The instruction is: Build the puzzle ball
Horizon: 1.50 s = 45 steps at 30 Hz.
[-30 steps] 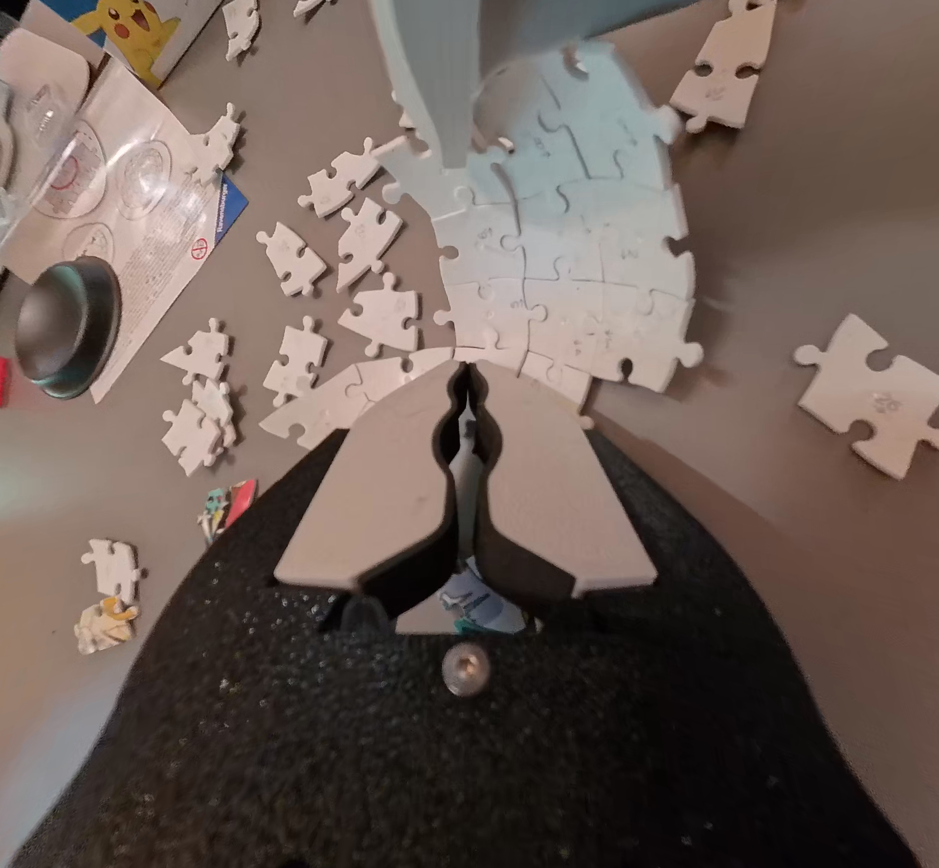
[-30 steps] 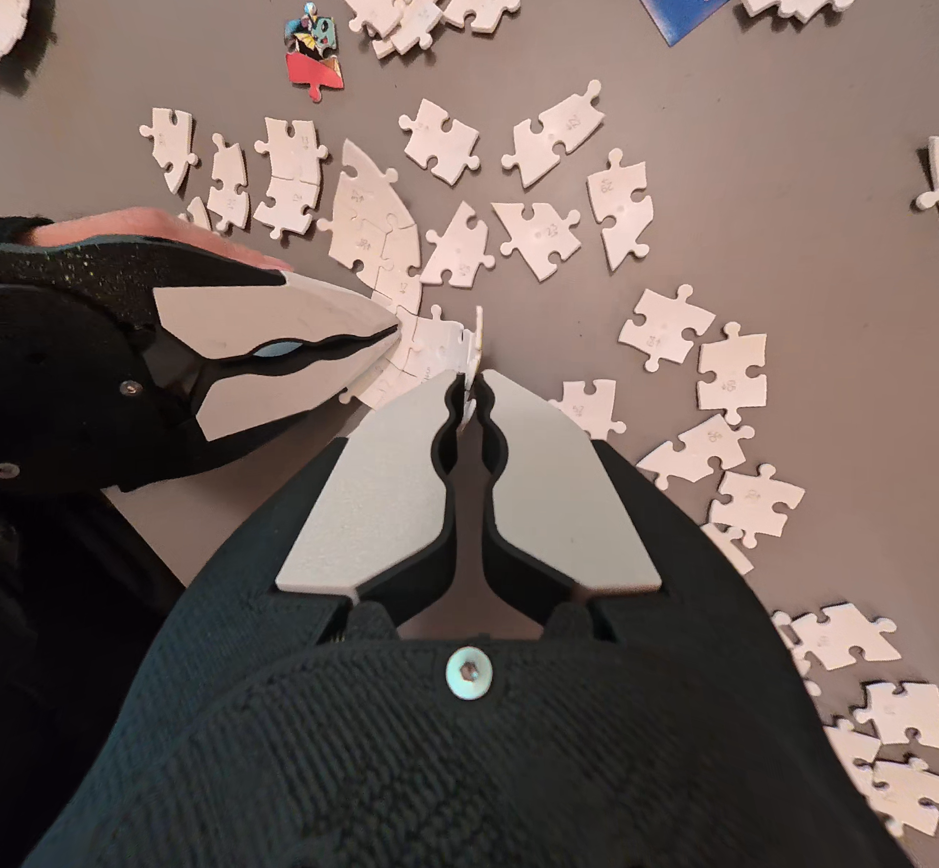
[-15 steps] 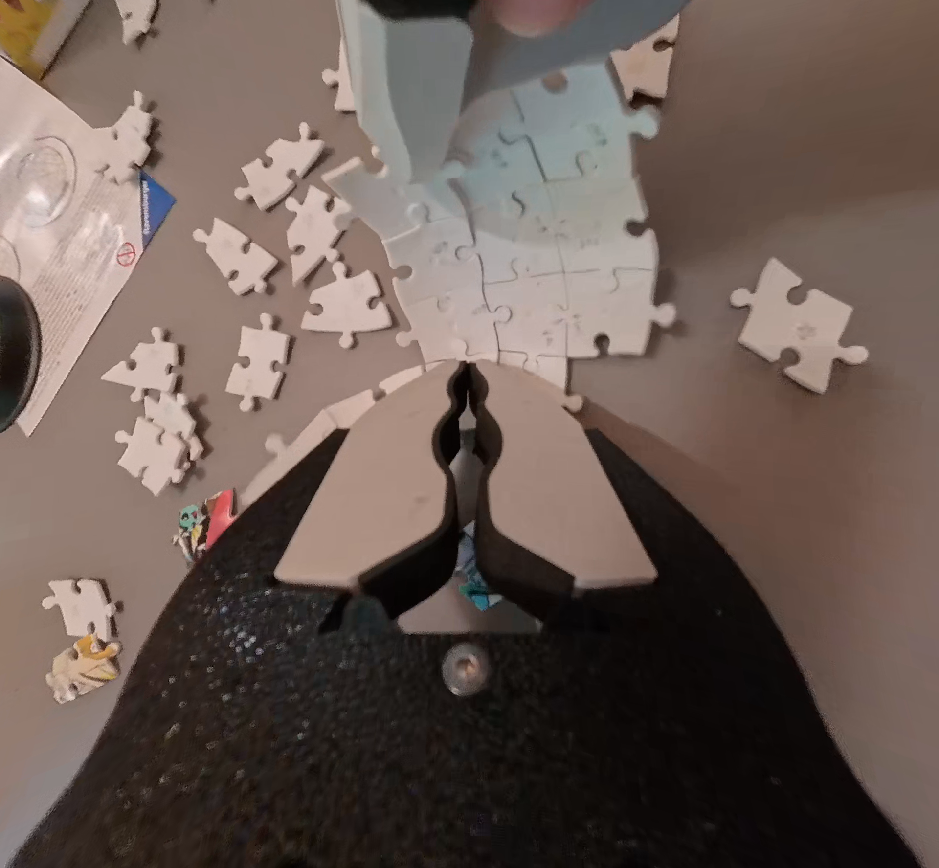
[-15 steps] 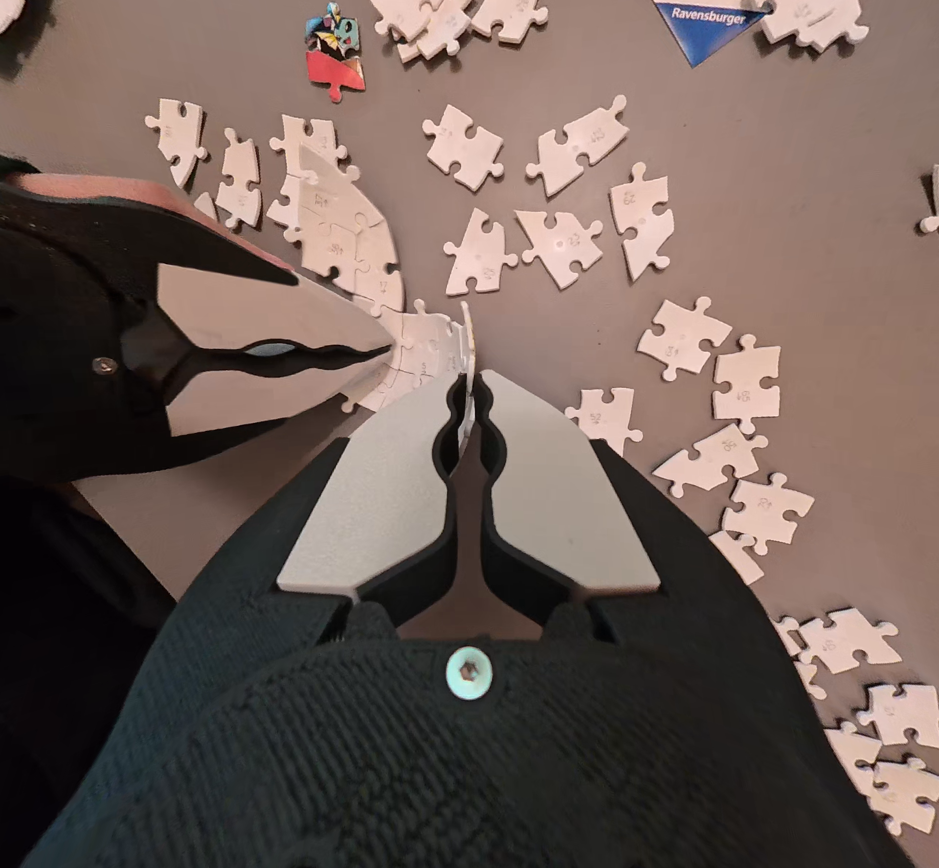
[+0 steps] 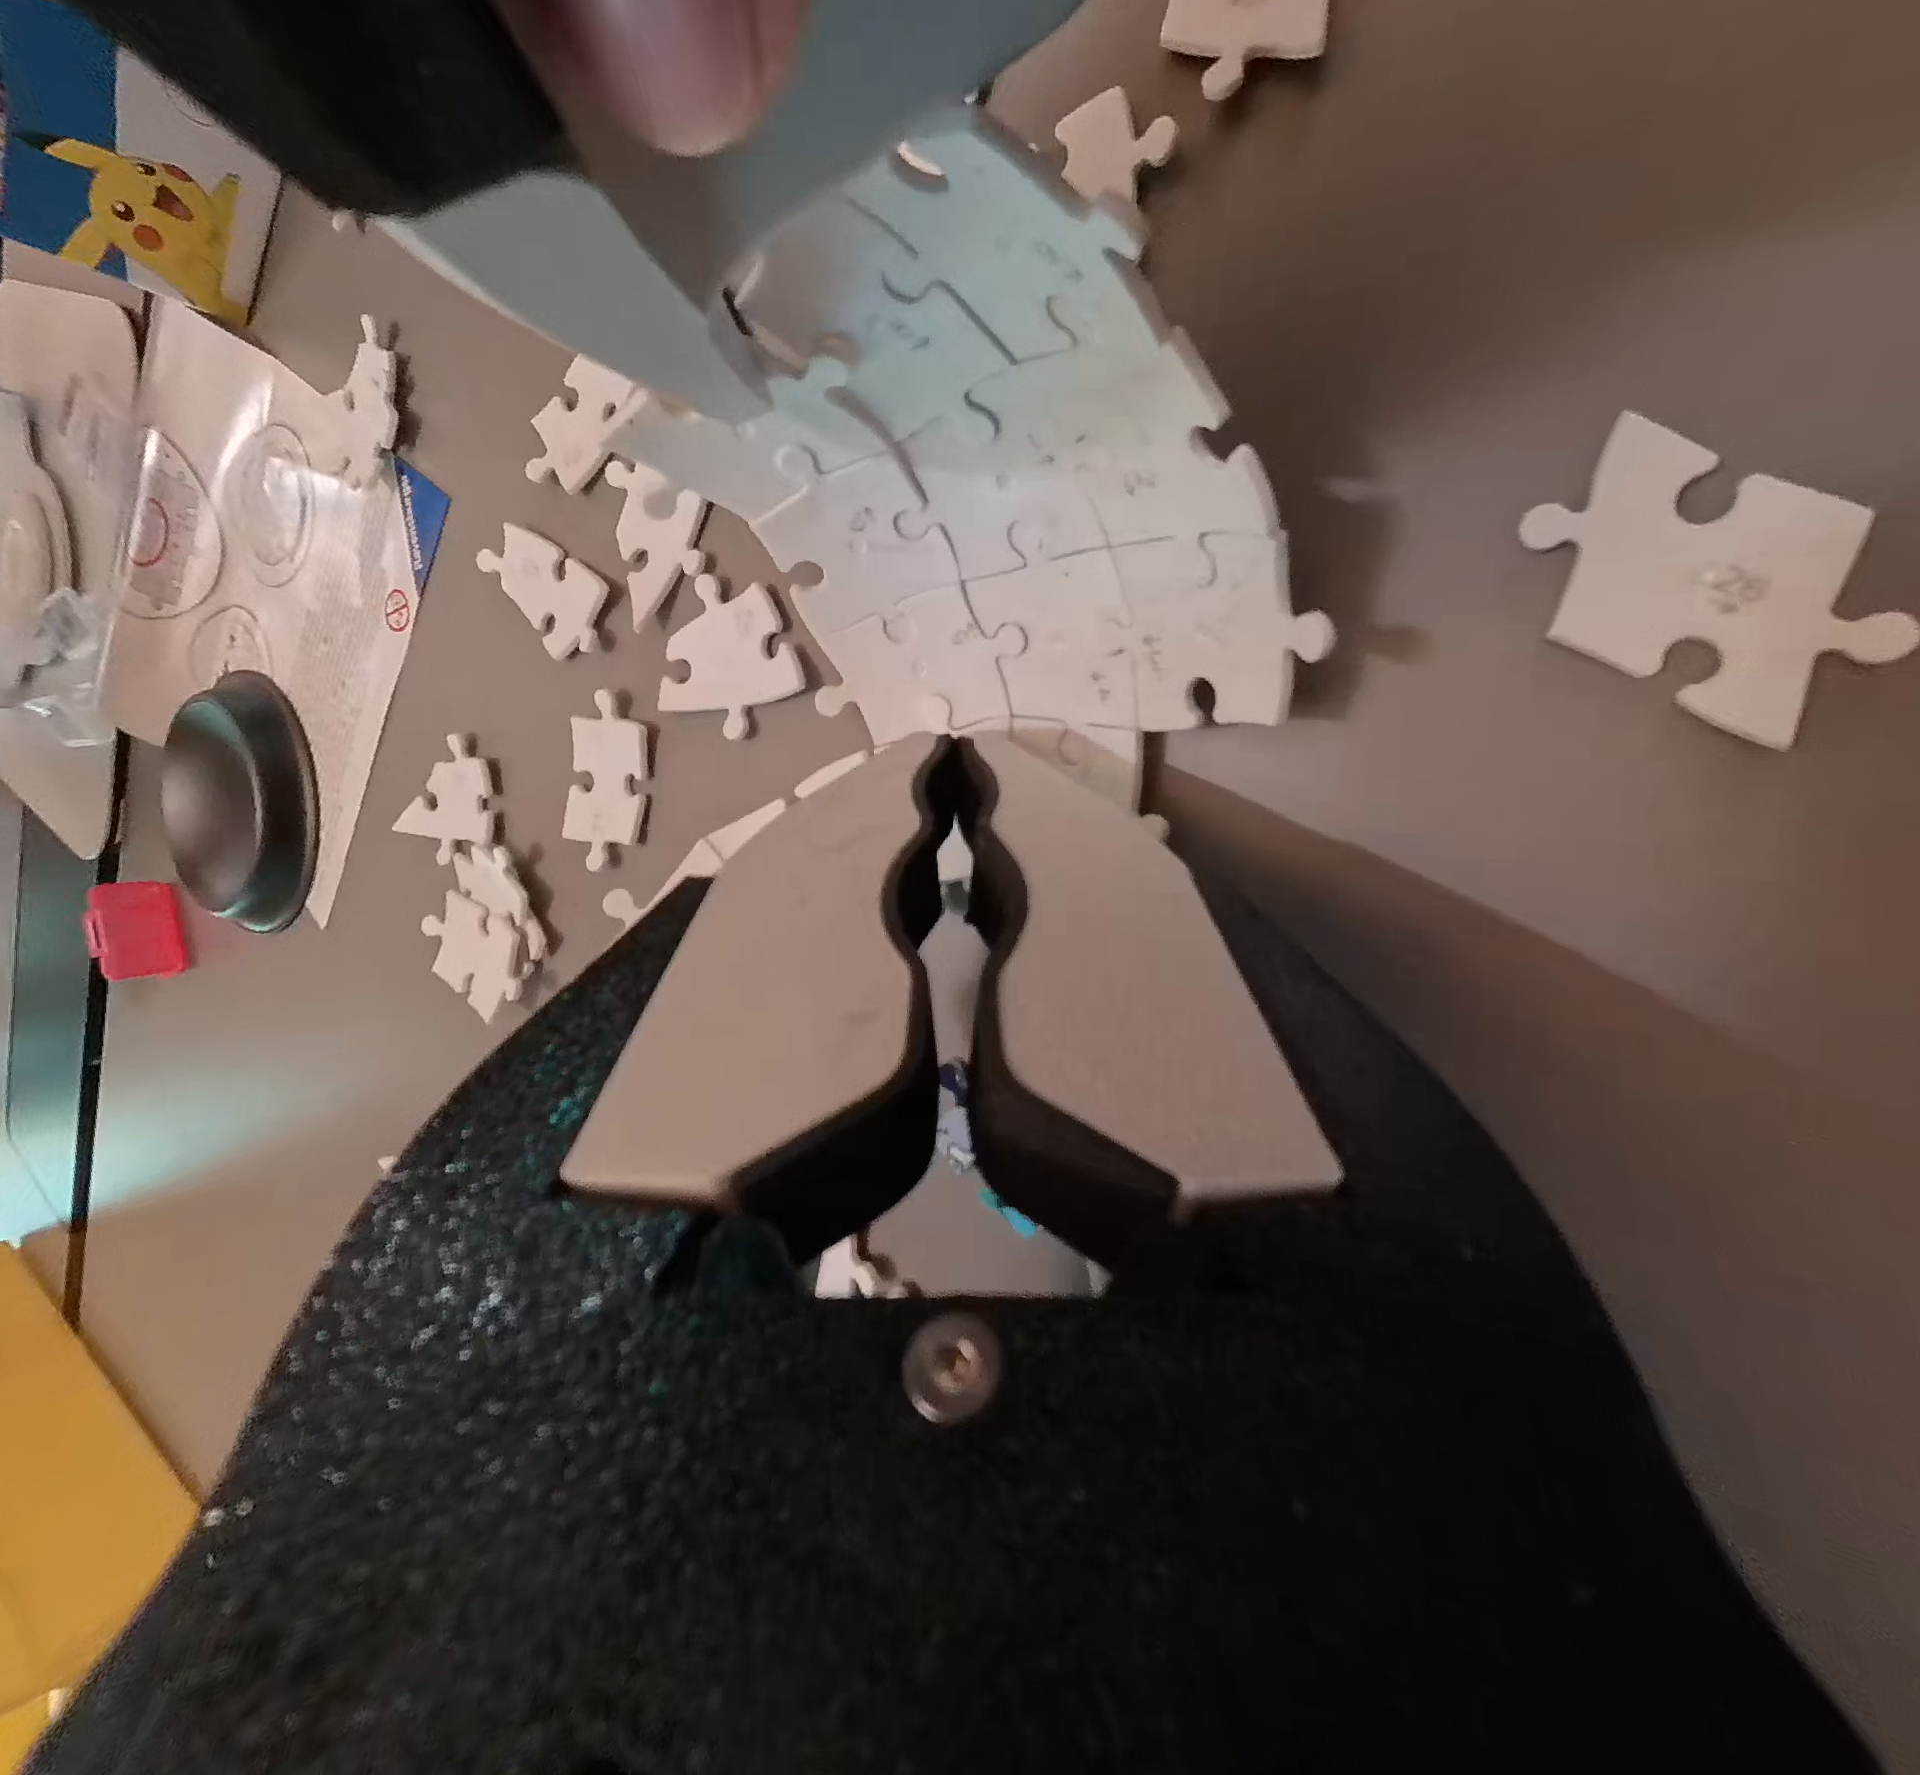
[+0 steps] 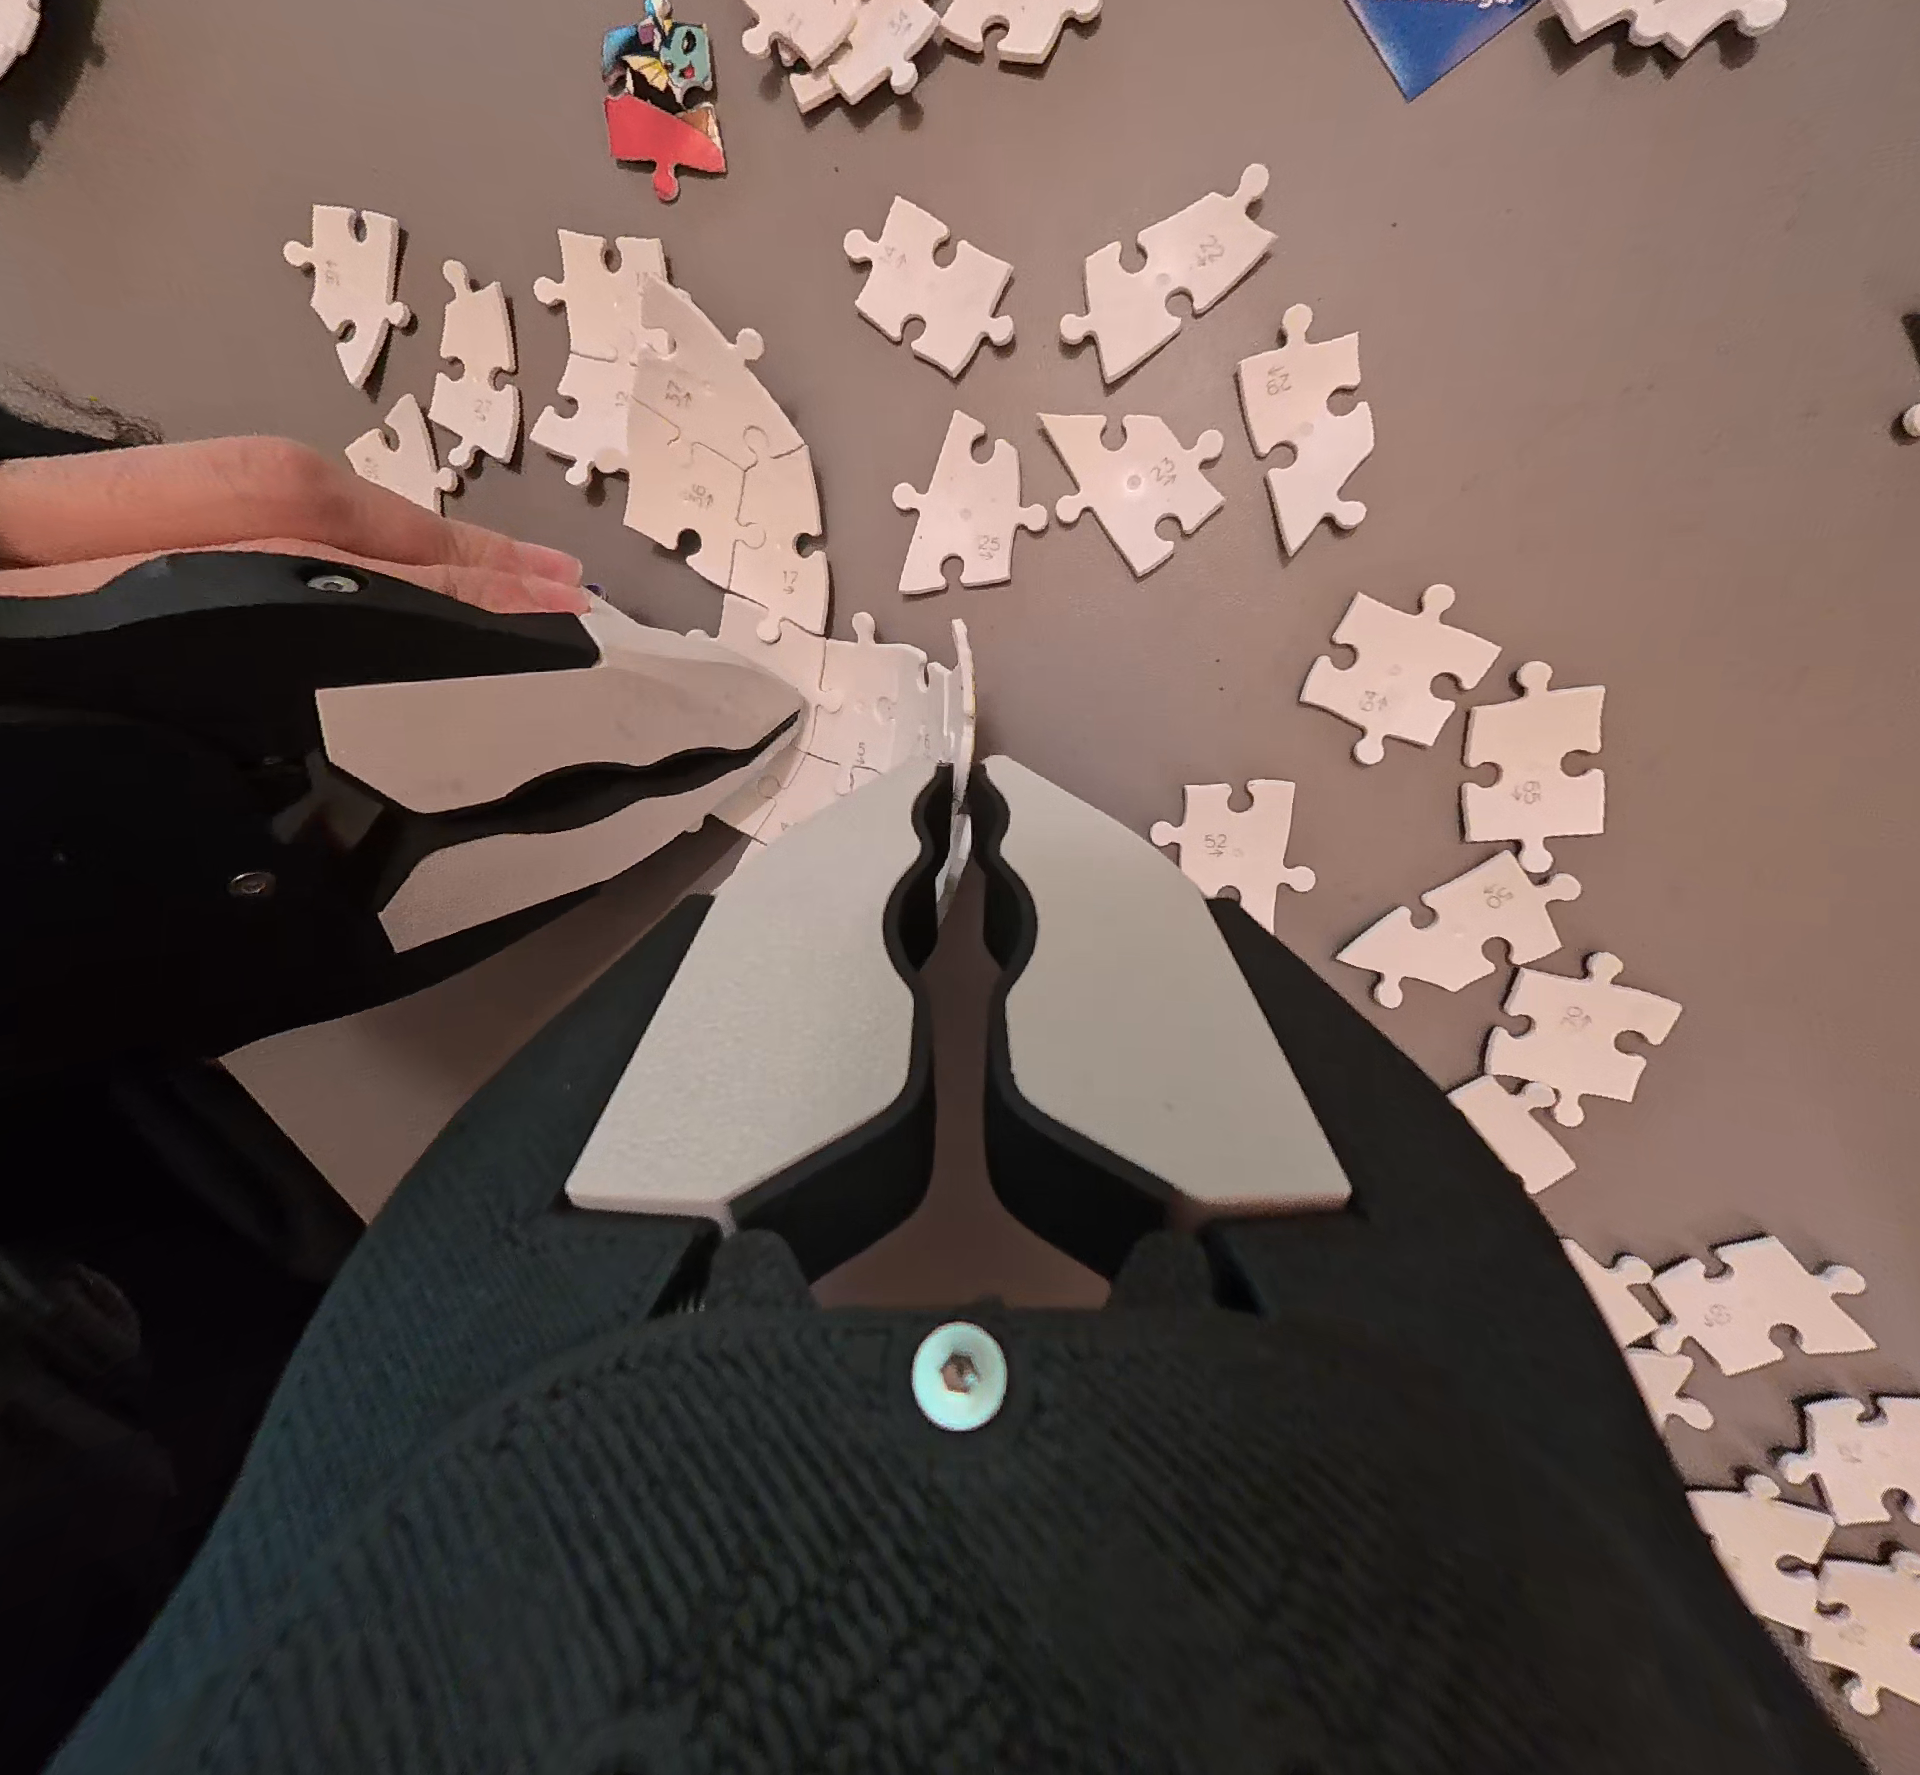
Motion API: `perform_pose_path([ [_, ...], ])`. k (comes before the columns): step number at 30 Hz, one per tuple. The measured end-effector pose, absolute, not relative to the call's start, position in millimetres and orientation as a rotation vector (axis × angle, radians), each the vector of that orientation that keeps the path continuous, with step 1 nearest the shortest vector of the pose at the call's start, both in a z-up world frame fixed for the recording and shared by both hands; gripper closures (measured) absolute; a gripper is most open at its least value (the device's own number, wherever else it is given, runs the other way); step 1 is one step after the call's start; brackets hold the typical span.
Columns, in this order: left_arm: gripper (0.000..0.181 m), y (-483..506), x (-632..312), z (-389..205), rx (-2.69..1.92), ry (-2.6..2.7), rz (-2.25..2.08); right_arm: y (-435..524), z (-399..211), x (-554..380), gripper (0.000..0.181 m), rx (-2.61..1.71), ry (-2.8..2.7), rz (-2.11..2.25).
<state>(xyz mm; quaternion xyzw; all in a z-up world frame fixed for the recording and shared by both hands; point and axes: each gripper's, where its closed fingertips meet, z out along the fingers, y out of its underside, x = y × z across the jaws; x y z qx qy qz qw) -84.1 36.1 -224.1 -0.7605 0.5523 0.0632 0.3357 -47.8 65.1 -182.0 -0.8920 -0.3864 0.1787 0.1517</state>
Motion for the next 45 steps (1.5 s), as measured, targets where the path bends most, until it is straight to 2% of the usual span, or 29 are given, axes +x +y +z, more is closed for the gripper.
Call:
perform_pose_path([
  [6,0.181,37,-87,-222,-2.034,1.267,-0.035,64,-183,-44,0.178,-2.549,-1.087,0.492],
  [12,0.181,42,-109,-190,-2.089,0.949,-0.319,63,-181,-38,0.178,-2.497,-1.113,0.406],
  [16,0.181,44,-125,-189,-2.138,0.971,-0.238,63,-179,-39,0.178,-2.475,-1.124,0.377],
  [23,0.181,46,-100,-205,-2.157,1.149,-0.150,59,-182,-41,0.178,-2.515,-1.151,0.366],
  [31,0.181,47,-98,-222,-2.257,1.163,-0.180,63,-184,-49,0.178,-2.614,-1.257,0.396],
  [38,0.181,41,-104,-207,-2.202,1.104,-0.169,69,-178,-55,0.179,-2.598,-1.363,0.212],
  [45,0.181,46,-105,-220,-2.224,1.094,-0.173,72,-174,-70,0.179,-2.552,-1.459,0.115],
])
